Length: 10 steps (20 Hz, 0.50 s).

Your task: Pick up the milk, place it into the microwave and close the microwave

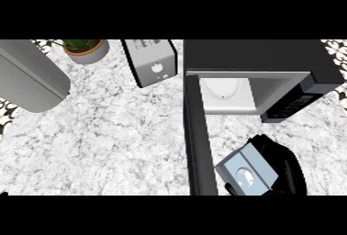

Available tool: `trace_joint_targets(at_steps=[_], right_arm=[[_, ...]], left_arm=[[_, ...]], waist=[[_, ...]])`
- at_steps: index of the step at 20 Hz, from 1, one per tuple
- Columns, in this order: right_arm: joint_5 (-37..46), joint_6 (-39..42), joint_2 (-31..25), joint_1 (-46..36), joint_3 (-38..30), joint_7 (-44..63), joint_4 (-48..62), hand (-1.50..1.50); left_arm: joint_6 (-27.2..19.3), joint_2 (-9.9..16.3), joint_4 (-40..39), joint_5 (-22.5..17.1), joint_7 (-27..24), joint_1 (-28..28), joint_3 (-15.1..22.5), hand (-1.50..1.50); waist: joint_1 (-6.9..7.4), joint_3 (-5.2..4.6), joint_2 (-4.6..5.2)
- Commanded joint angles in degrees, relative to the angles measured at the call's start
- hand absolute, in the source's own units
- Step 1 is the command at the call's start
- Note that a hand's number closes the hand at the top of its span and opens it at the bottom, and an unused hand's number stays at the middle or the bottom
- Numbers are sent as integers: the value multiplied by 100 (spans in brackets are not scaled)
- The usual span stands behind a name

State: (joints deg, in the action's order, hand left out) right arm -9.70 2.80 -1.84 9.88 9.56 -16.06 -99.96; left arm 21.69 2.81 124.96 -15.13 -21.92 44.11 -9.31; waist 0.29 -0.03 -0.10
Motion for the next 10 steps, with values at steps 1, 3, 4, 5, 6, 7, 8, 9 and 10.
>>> trace_joint_targets(at_steps=[1,3,4,5,6,7,8,9,10], right_arm=[[300,-857,175,-696,257,279,-13,150],[402,-825,178,-1233,-91,131,737,150],[593,-1117,180,-842,225,496,28,150],[653,-985,181,-1243,-220,83,937,150],[869,-1487,181,-1465,-126,354,804,150],[880,-1584,182,-1477,37,261,910,150],[789,-1795,182,-1865,-202,112,1547,150],[945,-1722,183,-1990,-341,413,1481,150],[963,-1817,183,-2150,-389,435,1560,150]], left_arm=[[167,-31,-77,-93,-124,65,-216,-150],[139,-235,28,303,-65,173,92,-150],[63,23,117,-263,288,-82,-400,-150],[239,41,-405,-129,-139,-151,-480,-150],[199,-35,-93,-3,-28,68,-351,-150],[155,-37,-150,18,128,-175,-328,-150],[252,-221,-10,191,-106,190,-142,-150],[411,75,29,-323,68,117,-531,-150],[332,-151,-59,-36,87,32,-243,-150]], waist=[[38,1,4],[54,4,12],[7,2,6],[41,2,15],[59,2,12],[27,3,12],[96,5,19],[67,3,15],[48,3,14]])
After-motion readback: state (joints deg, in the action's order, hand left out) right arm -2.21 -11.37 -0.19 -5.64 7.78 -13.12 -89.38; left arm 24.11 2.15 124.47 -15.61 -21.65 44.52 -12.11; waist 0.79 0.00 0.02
